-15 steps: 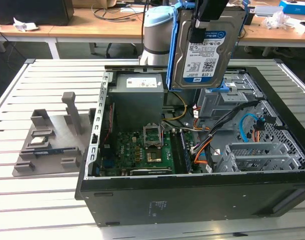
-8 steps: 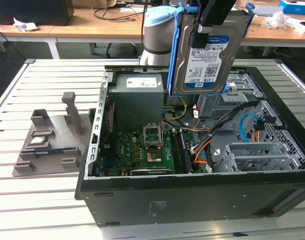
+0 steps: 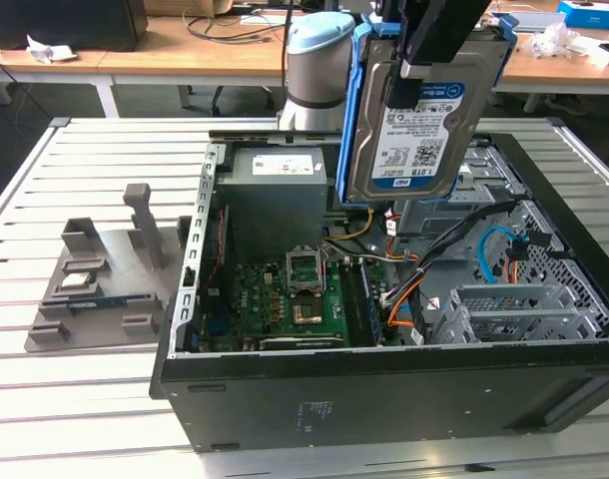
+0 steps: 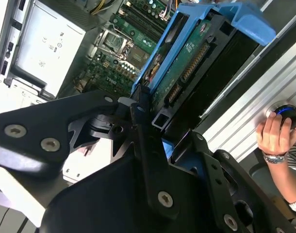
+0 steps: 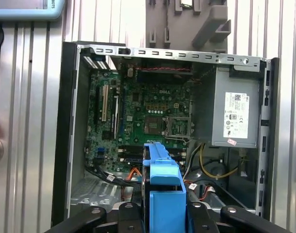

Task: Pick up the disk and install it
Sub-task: 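Pick up the disk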

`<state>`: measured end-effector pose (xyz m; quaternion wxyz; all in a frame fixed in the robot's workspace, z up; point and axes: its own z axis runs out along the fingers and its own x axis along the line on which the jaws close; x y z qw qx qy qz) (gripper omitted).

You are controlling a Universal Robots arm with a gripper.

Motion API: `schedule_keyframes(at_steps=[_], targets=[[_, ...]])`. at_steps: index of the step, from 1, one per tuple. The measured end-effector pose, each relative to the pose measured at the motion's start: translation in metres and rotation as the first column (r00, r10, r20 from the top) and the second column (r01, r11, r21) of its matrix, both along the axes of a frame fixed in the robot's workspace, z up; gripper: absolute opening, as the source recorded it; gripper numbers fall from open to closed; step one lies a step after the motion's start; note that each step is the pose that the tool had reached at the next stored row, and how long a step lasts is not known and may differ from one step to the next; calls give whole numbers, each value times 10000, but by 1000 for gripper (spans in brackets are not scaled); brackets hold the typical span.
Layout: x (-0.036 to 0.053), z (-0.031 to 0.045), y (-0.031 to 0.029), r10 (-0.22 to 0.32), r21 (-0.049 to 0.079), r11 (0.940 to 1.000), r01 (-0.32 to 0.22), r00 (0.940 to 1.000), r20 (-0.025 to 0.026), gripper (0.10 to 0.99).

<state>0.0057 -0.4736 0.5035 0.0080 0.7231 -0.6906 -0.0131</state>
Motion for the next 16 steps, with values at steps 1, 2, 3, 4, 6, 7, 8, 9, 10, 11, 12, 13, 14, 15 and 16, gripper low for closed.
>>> schedule_keyframes(at_steps=[1, 2, 3, 4, 6, 7, 8, 9, 10, 11, 12, 13, 14, 15, 16], targets=[[0, -2, -39, 1, 1, 10000, -1, 10000, 0, 369], [0, -3, -53, 1, 0, 10000, -1, 10000, 0, 369], [0, -4, -73, 0, 1, 10000, 0, 10000, 0, 369], [0, -5, -95, 0, 1, 10000, 0, 10000, 0, 369], [0, -6, -127, 0, 0, 10000, 0, 10000, 0, 369], [0, -7, -143, 0, 0, 10000, 0, 10000, 0, 369], [0, -8, -158, 0, 0, 10000, 0, 10000, 0, 369], [0, -9, -179, 0, 0, 10000, 0, 10000, 0, 369], [0, -10, -191, 0, 0, 10000, 0, 10000, 0, 369], [0, -10, -206, 0, 1, 10000, 0, 10000, 0, 369], [0, -11, -234, 0, -1, 10000, 0, 10000, 0, 369], [0, -13, -255, 0, 0, 10000, 0, 10000, 0, 369], [0, -14, -276, 0, 1, 10000, 0, 10000, 0, 369], [0, -15, -300, 0, 1, 10000, 0, 10000, 0, 369], [0, -16, -312, 0, 0, 10000, 0, 10000, 0, 369]])
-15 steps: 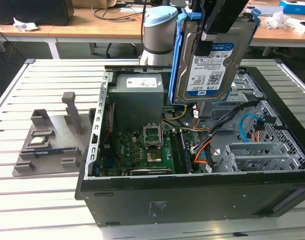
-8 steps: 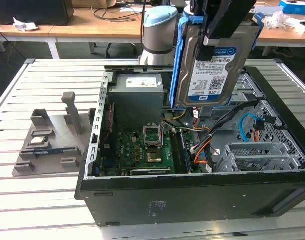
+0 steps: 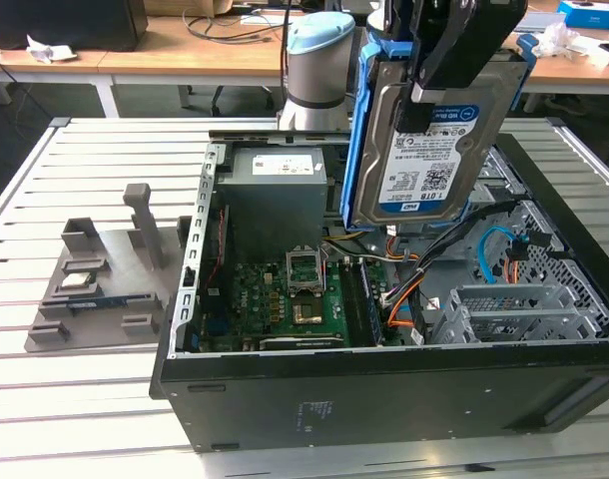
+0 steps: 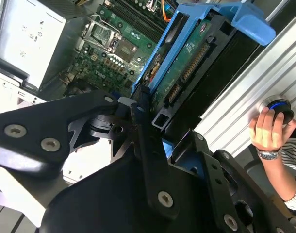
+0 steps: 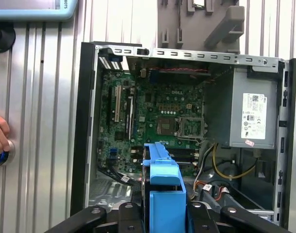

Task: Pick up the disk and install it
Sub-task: 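Pick up the disk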

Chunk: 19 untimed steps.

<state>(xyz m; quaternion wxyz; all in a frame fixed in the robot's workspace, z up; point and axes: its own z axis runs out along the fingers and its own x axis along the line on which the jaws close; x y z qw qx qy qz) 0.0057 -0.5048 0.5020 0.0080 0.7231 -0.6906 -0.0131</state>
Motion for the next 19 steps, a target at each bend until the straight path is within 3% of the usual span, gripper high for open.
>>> schedule_keyframes(at_steps=[2, 5, 13, 15, 19], targets=[[0, -2, -45, 0, 0, 10000, 0, 10000, 0, 369], [0, -8, -160, 0, 0, 10000, 0, 10000, 0, 369], [0, -21, -365, 0, 3, 10000, 0, 10000, 0, 369], [0, -21, -411, 0, 93, 10000, 0, 10000, 0, 369], [-1, -21, -446, -132, 366, 9992, 132, 9999, 0, 369]])
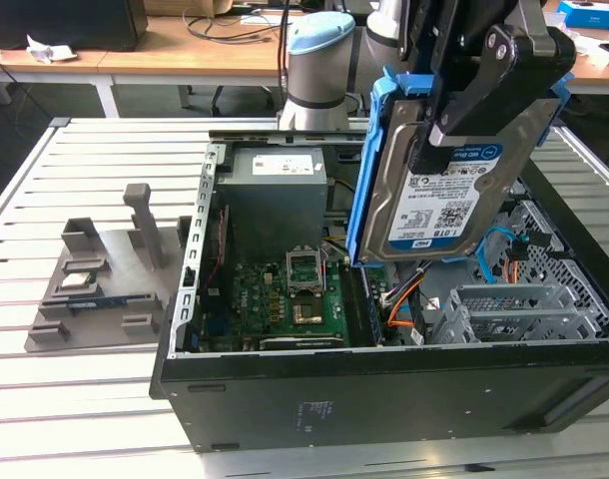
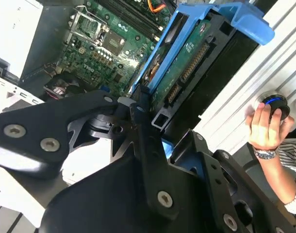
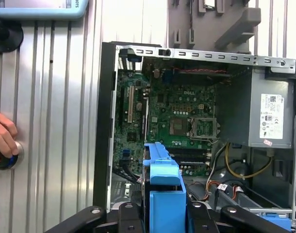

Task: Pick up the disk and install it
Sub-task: 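Pick up the disk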

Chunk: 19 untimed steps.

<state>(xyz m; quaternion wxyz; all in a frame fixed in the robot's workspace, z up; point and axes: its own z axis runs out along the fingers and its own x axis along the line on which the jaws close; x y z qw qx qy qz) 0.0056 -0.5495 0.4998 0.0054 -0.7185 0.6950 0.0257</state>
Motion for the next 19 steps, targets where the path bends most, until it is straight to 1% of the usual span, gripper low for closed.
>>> schedule_keyframes(at_steps=[1, 2, 6, 7, 8, 11, 18, 19], targets=[[2, -3, 0, -386, 0, 9993, 386, 9993, -1, 369], [1, -3, 0, -585, -5, 9983, 585, 9983, -1, 369], [4, -4, -1, -625, -6, 9980, 625, 9980, 0, 369], [22, -4, 0, -625, -6, 9980, 625, 9980, 0, 369], [76, -5, 0, -625, -5, 9980, 625, 9980, 0, 369], [189, -5, -1, -624, -5, 9980, 624, 9980, 0, 369], [345, -7, -1, -624, -6, 9980, 624, 9980, -1, 369], [379, -8, 0, -624, -6, 9981, 624, 9981, 0, 369]])
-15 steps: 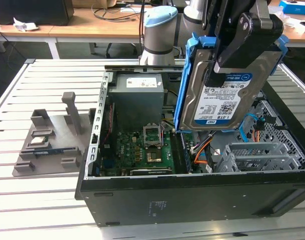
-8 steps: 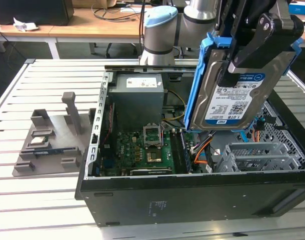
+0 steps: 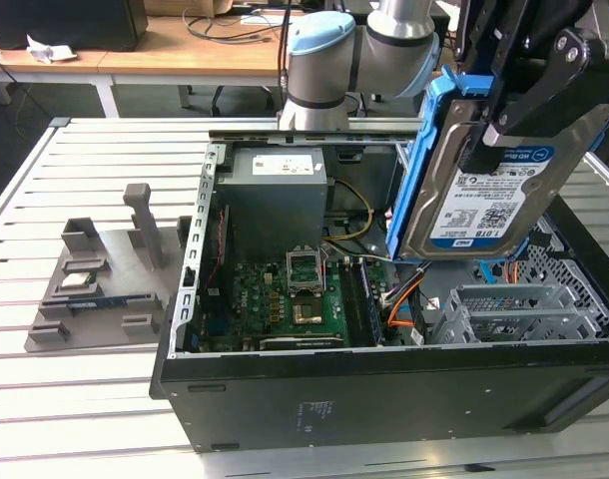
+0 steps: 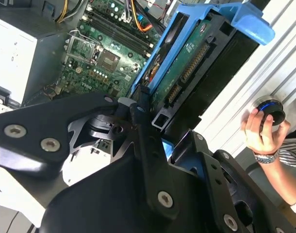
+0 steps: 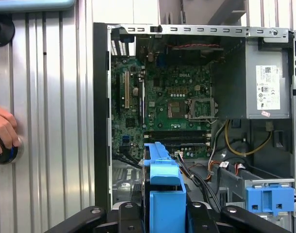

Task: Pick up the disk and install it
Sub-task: 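Pick up the disk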

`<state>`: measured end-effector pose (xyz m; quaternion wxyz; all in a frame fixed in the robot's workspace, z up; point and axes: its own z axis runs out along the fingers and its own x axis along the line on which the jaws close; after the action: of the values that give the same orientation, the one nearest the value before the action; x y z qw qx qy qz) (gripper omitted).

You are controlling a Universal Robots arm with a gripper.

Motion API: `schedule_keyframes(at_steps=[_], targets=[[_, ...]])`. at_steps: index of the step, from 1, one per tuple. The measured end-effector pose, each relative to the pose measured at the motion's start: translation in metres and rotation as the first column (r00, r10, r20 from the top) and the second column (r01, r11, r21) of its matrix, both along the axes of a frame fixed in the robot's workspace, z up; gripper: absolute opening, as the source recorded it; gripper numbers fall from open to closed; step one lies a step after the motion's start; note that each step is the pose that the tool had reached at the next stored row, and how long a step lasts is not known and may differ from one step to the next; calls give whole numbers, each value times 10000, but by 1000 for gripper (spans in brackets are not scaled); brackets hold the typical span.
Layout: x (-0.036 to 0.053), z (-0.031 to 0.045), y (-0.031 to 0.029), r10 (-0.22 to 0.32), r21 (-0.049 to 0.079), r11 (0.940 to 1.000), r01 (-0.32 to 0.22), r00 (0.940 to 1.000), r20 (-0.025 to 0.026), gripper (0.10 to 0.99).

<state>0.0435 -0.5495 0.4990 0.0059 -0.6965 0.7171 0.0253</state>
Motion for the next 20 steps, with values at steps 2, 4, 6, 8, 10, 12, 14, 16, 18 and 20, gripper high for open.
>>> schedule_keyframes(at_steps=[2, 4, 6, 8, 10, 12, 14, 16, 18, 20], targets=[[84, -2, 0, 0, 0, 10000, 0, 10000, 0, 369], [152, -4, 0, 0, 0, 10000, 0, 10000, 0, 369], [194, -4, 0, -1, 0, 10000, 1, 10000, 0, 369], [249, -6, 0, 0, 0, 10000, 0, 10000, 1, 369], [284, -6, 0, 0, 0, 10000, 0, 10000, 0, 369], [320, -6, 0, 0, -1, 10000, 0, 10000, 0, 369], [377, -8, 0, -1, 0, 10000, 1, 10000, 0, 369], [419, -9, 0, 1, 0, 10000, -1, 10000, 0, 369], [489, -10, 0, 0, 0, 10000, 0, 10000, 0, 369], [538, -11, 0, -1, -1, 10000, 1, 10000, 0, 369]])
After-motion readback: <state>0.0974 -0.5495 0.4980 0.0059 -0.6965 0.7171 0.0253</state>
